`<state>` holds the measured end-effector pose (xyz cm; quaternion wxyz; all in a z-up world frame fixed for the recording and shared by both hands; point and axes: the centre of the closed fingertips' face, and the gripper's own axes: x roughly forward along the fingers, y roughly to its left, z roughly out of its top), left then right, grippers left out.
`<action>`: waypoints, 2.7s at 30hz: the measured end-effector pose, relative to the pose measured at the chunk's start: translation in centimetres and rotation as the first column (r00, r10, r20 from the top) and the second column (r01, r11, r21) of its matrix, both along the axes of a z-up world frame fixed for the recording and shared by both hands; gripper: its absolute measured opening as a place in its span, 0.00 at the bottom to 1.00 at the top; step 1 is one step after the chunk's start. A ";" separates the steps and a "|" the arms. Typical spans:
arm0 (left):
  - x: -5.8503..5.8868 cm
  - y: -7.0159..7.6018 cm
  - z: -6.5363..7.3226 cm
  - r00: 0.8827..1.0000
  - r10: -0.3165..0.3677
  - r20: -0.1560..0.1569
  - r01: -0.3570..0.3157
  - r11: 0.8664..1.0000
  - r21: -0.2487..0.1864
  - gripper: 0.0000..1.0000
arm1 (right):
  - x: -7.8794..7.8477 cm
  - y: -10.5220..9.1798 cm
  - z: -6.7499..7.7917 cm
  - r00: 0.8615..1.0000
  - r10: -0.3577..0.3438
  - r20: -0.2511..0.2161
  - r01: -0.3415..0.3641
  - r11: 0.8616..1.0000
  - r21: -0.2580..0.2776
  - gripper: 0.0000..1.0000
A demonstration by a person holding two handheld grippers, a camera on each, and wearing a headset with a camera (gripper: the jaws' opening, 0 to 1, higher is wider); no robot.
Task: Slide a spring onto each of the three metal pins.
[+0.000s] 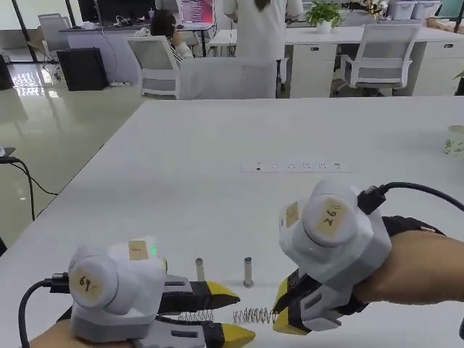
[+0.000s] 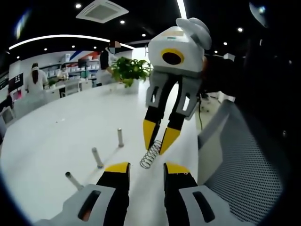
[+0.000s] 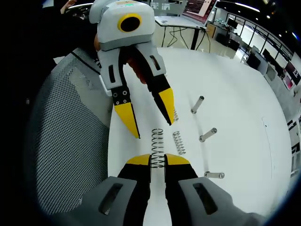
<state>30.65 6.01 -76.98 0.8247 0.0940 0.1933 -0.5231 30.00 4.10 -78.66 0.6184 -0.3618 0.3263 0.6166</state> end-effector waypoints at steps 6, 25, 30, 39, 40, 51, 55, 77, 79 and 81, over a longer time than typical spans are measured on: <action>-0.5 -0.4 -0.1 1.000 -0.026 -0.004 0.026 1.000 -0.002 0.16 | -0.3 -0.2 0.0 0.998 0.062 0.004 -0.062 0.998 -0.022 0.07; -1.8 -1.6 -0.3 0.996 -0.093 -0.004 0.093 0.996 0.007 0.07 | -1.7 -0.3 0.1 0.987 0.163 -0.006 -0.163 0.984 -0.065 0.07; -1.9 -1.7 -0.5 0.995 -0.102 -0.002 0.102 0.995 0.014 0.06 | -1.8 -0.2 0.1 0.986 0.168 -0.011 -0.168 0.984 -0.065 0.07; -2.0 -1.9 -0.7 0.993 -0.117 0.013 0.116 0.992 0.040 0.04 | -2.0 -0.2 0.2 0.987 0.160 -0.020 -0.161 0.985 -0.065 0.07; -2.0 -1.9 -0.7 0.993 -0.119 0.017 0.118 0.992 0.046 0.04 | -2.0 -0.2 0.2 0.987 0.157 -0.023 -0.158 0.985 -0.064 0.07; -2.2 -1.9 -0.8 0.991 -0.132 0.039 0.129 0.989 0.069 0.03 | -2.2 -0.2 0.7 0.989 0.149 -0.019 -0.150 0.985 -0.081 0.07; -2.1 -1.8 -0.7 0.991 -0.126 0.039 0.124 0.990 0.063 0.03 | -2.2 -0.1 1.3 0.989 0.145 -0.010 -0.145 0.987 -0.074 0.07; -2.1 -2.0 -0.4 0.990 -0.130 0.052 0.127 0.990 0.057 0.02 | -2.6 2.0 3.9 0.990 0.143 0.012 -0.143 0.990 0.016 0.06; -2.1 -2.0 -0.4 0.990 -0.130 0.051 0.128 0.990 0.055 0.02 | -2.6 2.0 3.9 0.990 0.138 0.008 -0.138 0.990 0.020 0.06; -2.1 -1.9 -0.5 0.990 -0.132 0.052 0.129 0.990 0.058 0.02 | -2.6 2.0 3.8 0.991 0.134 0.007 -0.134 0.991 0.019 0.06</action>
